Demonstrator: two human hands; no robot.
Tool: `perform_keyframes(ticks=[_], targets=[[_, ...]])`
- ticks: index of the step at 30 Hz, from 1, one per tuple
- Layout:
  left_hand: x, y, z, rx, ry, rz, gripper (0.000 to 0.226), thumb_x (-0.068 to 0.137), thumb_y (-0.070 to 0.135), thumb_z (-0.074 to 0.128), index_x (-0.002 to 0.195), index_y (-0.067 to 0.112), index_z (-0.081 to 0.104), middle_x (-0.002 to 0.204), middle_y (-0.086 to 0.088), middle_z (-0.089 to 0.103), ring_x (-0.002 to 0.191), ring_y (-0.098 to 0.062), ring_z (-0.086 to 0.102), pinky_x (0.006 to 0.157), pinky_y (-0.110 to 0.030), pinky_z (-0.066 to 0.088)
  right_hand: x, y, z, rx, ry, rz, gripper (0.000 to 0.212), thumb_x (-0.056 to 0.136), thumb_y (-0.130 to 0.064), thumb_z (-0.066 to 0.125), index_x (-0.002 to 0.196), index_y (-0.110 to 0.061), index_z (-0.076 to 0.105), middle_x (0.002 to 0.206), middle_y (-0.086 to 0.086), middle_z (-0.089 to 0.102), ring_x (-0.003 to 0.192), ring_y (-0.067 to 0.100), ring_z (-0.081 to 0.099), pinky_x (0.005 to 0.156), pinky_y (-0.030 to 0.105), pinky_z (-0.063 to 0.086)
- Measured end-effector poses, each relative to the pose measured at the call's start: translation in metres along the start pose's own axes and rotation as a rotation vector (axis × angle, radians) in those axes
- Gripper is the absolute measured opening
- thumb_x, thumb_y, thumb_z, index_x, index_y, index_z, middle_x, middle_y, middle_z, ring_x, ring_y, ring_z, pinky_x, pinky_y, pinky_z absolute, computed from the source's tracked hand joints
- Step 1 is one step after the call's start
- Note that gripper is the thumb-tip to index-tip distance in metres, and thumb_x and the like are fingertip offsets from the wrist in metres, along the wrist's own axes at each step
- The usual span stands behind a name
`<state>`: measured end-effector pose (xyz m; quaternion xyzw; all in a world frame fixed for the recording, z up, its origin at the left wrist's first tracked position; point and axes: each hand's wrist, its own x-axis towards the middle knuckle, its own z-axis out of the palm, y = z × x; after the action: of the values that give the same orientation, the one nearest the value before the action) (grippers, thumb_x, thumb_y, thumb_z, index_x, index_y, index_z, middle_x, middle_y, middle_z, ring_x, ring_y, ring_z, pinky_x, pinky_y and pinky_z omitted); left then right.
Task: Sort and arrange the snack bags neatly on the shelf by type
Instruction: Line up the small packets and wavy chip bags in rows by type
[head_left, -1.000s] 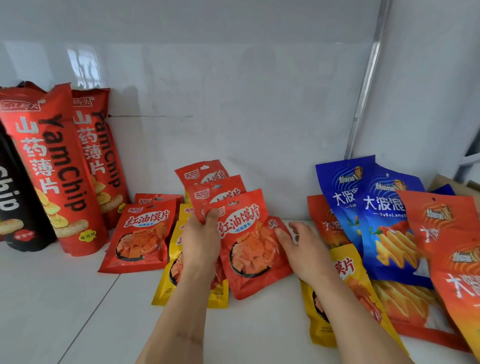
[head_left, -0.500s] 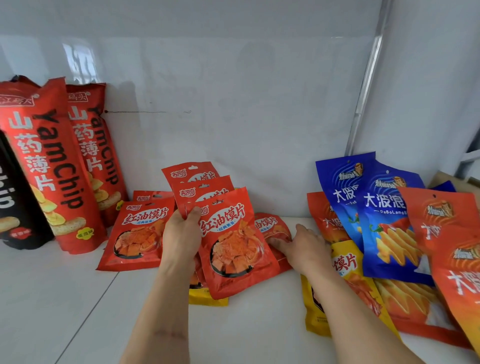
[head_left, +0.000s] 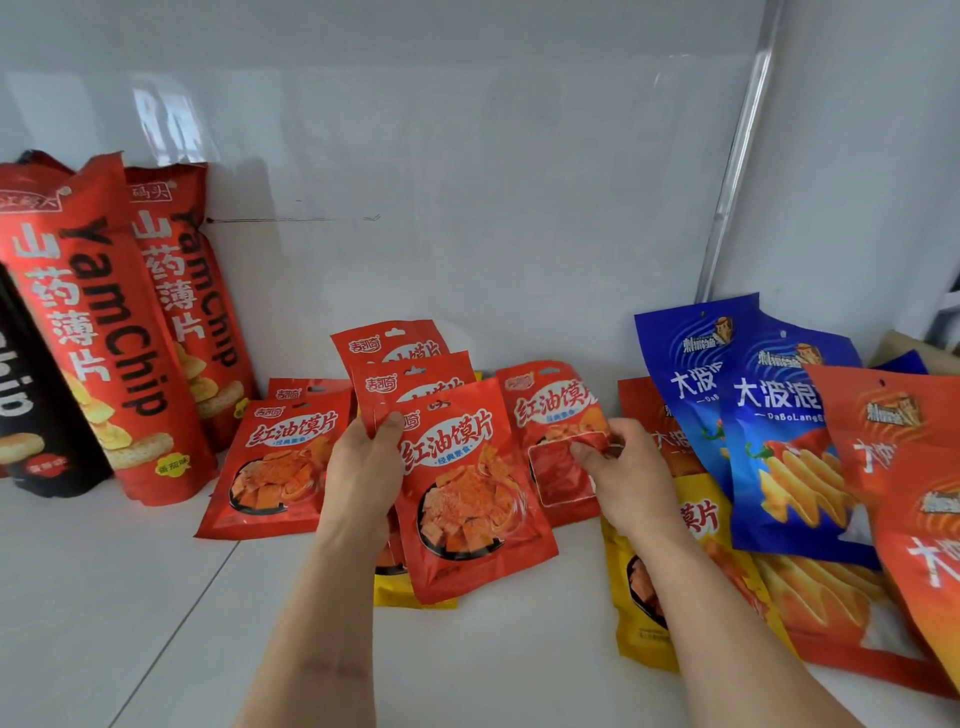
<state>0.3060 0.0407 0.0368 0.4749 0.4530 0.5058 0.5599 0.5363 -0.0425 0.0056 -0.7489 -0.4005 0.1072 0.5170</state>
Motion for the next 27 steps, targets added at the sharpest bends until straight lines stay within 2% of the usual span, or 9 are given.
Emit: perform_keyframes(ticks=[3, 7, 11, 13, 16, 19, 22, 24, 27], targets=[[0.0, 0.0, -0.001, -0.016, 0.005, 0.016, 0.011, 0.102, 0.036, 0.055, 0.106, 0.033, 0.065, 0.098, 0.005, 0.078, 0.088, -0.021, 0.077, 0.084, -0.049, 0.061, -0.006, -0.007, -0.006, 0.15, 0.046, -0.039, 0.04, 0.089, -0.035, 0.069, 0.122, -0.02, 0.052, 0.103, -0.009, 0.06, 0.091, 0.009, 0.059, 0.065, 0.018, 0.043], [0.003, 0.002, -0.005, -0.033, 0.044, 0.04, 0.014, 0.103, 0.039, 0.052, 0.104, 0.035, 0.065, 0.098, 0.007, 0.078, 0.09, -0.02, 0.076, 0.083, -0.048, 0.061, -0.009, -0.012, -0.011, 0.386, 0.065, -0.045, 0.039, 0.088, -0.031, 0.071, 0.123, -0.026, 0.052, 0.109, -0.009, 0.066, 0.097, 0.006, 0.065, 0.068, 0.017, 0.049], [0.004, 0.001, -0.004, -0.043, 0.062, 0.049, 0.014, 0.103, 0.039, 0.051, 0.102, 0.036, 0.066, 0.098, 0.007, 0.078, 0.09, -0.02, 0.076, 0.084, -0.048, 0.061, -0.014, -0.022, -0.018, 0.702, 0.152, -0.068, 0.045, 0.088, -0.019, 0.071, 0.129, -0.015, 0.054, 0.112, -0.002, 0.07, 0.1, 0.009, 0.069, 0.074, 0.018, 0.057], [0.003, 0.001, -0.001, -0.045, 0.056, 0.056, 0.015, 0.103, 0.038, 0.051, 0.101, 0.035, 0.066, 0.097, 0.007, 0.078, 0.09, -0.019, 0.076, 0.084, -0.048, 0.061, -0.016, -0.025, -0.022, 0.776, 0.083, -0.1, 0.047, 0.086, -0.017, 0.072, 0.129, -0.019, 0.056, 0.113, 0.0, 0.071, 0.101, 0.011, 0.069, 0.078, 0.023, 0.058], [0.002, 0.002, 0.001, -0.093, 0.05, 0.045, 0.014, 0.103, 0.038, 0.053, 0.103, 0.034, 0.066, 0.098, 0.007, 0.078, 0.09, -0.019, 0.076, 0.086, -0.048, 0.06, -0.02, -0.027, -0.021, 0.729, -0.154, -0.121, 0.044, 0.082, -0.014, 0.075, 0.12, -0.031, 0.061, 0.108, -0.002, 0.073, 0.096, 0.012, 0.071, 0.073, 0.025, 0.057], [0.0, 0.003, 0.001, -0.151, 0.045, 0.034, 0.015, 0.102, 0.039, 0.054, 0.107, 0.032, 0.066, 0.098, 0.006, 0.078, 0.091, -0.019, 0.076, 0.087, -0.048, 0.06, -0.024, -0.024, -0.011, 0.471, -0.372, -0.108, 0.057, 0.078, -0.02, 0.08, 0.128, -0.033, 0.056, 0.107, -0.004, 0.071, 0.096, 0.014, 0.07, 0.08, 0.034, 0.059], [-0.004, 0.004, 0.003, -0.204, 0.04, 0.03, 0.018, 0.102, 0.041, 0.054, 0.11, 0.031, 0.065, 0.097, 0.006, 0.079, 0.09, -0.019, 0.076, 0.086, -0.047, 0.06, -0.026, -0.022, -0.005, 0.23, -0.455, -0.099, 0.064, 0.076, -0.033, 0.082, 0.131, -0.04, 0.05, 0.106, -0.009, 0.066, 0.092, 0.009, 0.068, 0.08, 0.032, 0.059], [-0.005, 0.003, 0.005, -0.227, 0.038, 0.024, 0.022, 0.101, 0.043, 0.054, 0.115, 0.03, 0.064, 0.098, 0.006, 0.079, 0.088, -0.018, 0.077, 0.085, -0.047, 0.061, -0.027, -0.023, -0.004, 0.208, -0.487, -0.082, 0.064, 0.077, -0.035, 0.081, 0.131, -0.041, 0.048, 0.106, -0.009, 0.064, 0.09, 0.009, 0.069, 0.073, 0.026, 0.058], [-0.005, -0.001, 0.01, -0.216, 0.048, 0.027, 0.029, 0.1, 0.048, 0.053, 0.121, 0.03, 0.062, 0.1, 0.005, 0.078, 0.089, -0.02, 0.077, 0.086, -0.049, 0.06, -0.028, -0.023, -0.005, 0.169, -0.484, -0.083, 0.064, 0.076, -0.039, 0.081, 0.13, -0.042, 0.048, 0.106, -0.01, 0.065, 0.09, 0.009, 0.069, 0.072, 0.027, 0.058]])
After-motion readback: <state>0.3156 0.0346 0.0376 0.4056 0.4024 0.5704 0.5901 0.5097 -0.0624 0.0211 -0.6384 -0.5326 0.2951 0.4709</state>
